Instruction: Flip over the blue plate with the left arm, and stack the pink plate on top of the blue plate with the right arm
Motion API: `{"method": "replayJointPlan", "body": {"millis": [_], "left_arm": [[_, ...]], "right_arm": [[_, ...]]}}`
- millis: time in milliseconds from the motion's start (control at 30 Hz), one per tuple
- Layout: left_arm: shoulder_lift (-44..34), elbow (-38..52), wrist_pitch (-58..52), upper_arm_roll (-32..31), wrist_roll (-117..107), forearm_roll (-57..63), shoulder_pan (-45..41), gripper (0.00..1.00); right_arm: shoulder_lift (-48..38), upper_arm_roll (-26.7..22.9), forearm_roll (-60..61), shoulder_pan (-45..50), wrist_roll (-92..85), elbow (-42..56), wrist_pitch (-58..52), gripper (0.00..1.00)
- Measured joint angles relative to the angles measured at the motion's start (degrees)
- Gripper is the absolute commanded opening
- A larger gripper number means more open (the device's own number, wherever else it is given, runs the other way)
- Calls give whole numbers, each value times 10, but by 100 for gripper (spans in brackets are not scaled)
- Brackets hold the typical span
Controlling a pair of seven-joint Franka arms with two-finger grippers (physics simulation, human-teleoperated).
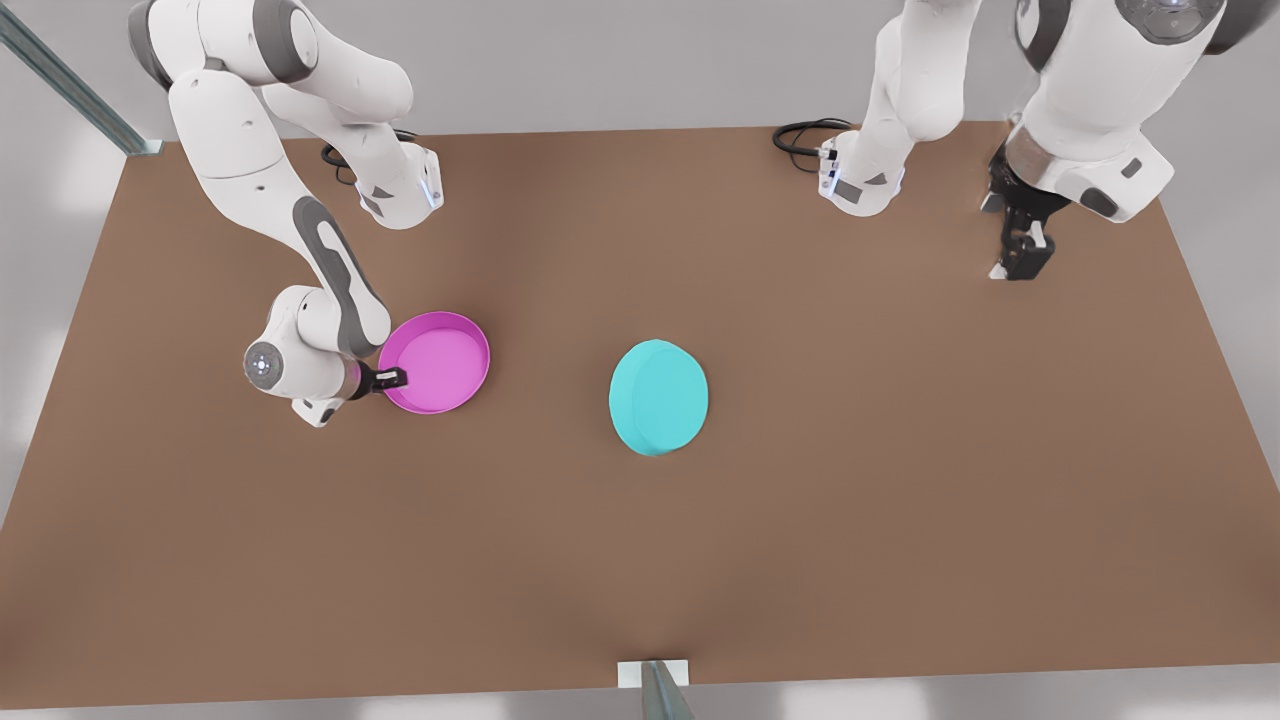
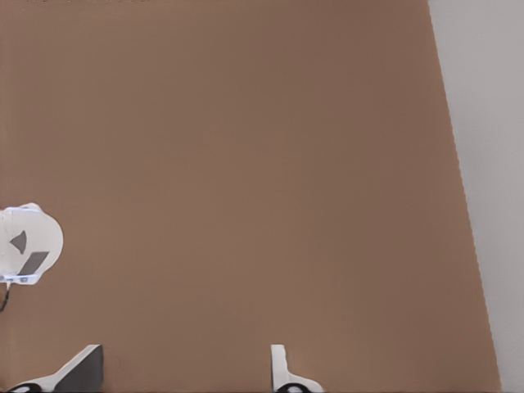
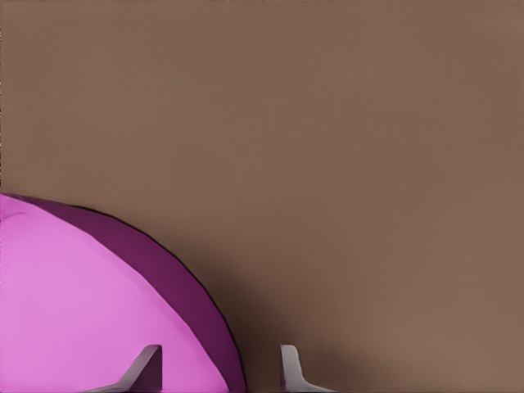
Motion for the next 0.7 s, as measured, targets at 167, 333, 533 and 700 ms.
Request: {"method": "replayJointPlan", "body": {"millis": [167, 333, 533, 700], "left_arm": [[39, 14, -14, -546, 216, 20, 567, 100], [17, -84, 30, -752, 362, 38, 734, 100], [26, -66, 84, -735, 493, 24, 743, 100], [-16, -77, 85, -753, 592, 17, 740, 100]], "right_arm": [[1, 1, -2, 0, -5, 4, 3, 38], [4, 9, 9, 0, -13, 15, 3, 26], [-2, 24, 35, -3, -24, 15, 3, 21], [-31, 55, 63, -4, -30, 7, 1, 21]]}}
